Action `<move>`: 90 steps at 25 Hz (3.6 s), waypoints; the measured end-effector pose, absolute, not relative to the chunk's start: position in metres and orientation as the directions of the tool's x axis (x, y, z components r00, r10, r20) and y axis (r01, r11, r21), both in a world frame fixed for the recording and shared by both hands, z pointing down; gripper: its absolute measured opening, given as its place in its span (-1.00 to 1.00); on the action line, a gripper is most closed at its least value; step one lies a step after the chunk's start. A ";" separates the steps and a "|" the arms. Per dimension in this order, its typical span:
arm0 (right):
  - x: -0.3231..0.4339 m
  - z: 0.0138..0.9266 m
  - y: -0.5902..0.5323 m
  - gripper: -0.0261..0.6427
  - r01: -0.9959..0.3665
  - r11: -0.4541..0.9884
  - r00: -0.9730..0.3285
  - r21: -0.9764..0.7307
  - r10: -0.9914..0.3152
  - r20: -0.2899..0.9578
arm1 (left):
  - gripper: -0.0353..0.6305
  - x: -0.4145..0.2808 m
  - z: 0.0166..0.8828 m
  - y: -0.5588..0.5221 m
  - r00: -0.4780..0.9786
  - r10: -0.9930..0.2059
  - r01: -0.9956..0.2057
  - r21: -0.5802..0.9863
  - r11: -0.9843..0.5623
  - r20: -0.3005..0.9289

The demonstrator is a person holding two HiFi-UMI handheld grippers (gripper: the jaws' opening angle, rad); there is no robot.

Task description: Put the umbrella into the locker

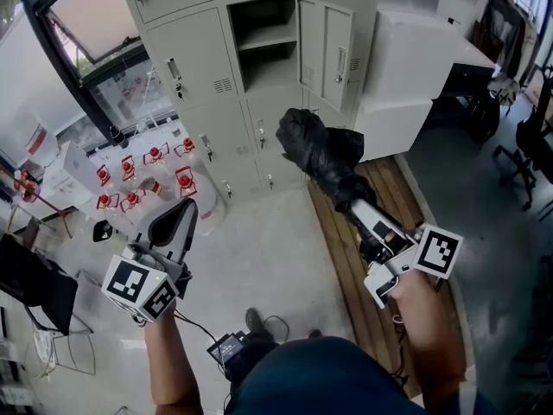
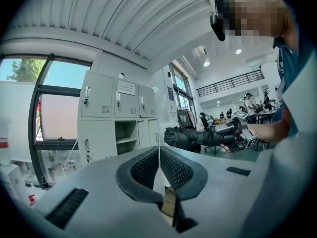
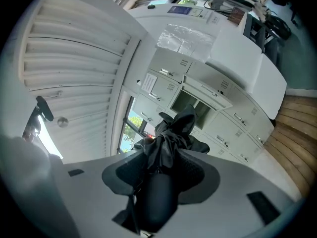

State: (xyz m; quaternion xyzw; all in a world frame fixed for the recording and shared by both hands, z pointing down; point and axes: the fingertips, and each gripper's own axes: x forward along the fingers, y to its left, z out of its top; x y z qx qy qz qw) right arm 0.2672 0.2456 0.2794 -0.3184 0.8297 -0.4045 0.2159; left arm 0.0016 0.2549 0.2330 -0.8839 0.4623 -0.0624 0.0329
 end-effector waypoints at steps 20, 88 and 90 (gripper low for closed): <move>0.164 0.261 0.169 -0.31 -0.369 0.426 -0.605 -0.826 -0.785 -0.134 | -0.82 -0.119 0.231 0.158 0.646 -0.758 -0.752 -0.095 -0.652 0.090; 0.195 0.247 -0.100 -0.31 -0.218 0.516 -0.705 -0.828 -0.671 -0.232 | -0.82 -0.079 0.250 -0.055 0.547 -0.827 -0.820 -0.115 -0.560 0.129; 0.191 0.246 -0.105 -0.31 -0.239 0.501 -0.687 -0.831 -0.693 -0.220 | -0.82 -0.083 0.245 -0.071 0.574 -0.810 -0.802 -0.114 -0.586 0.121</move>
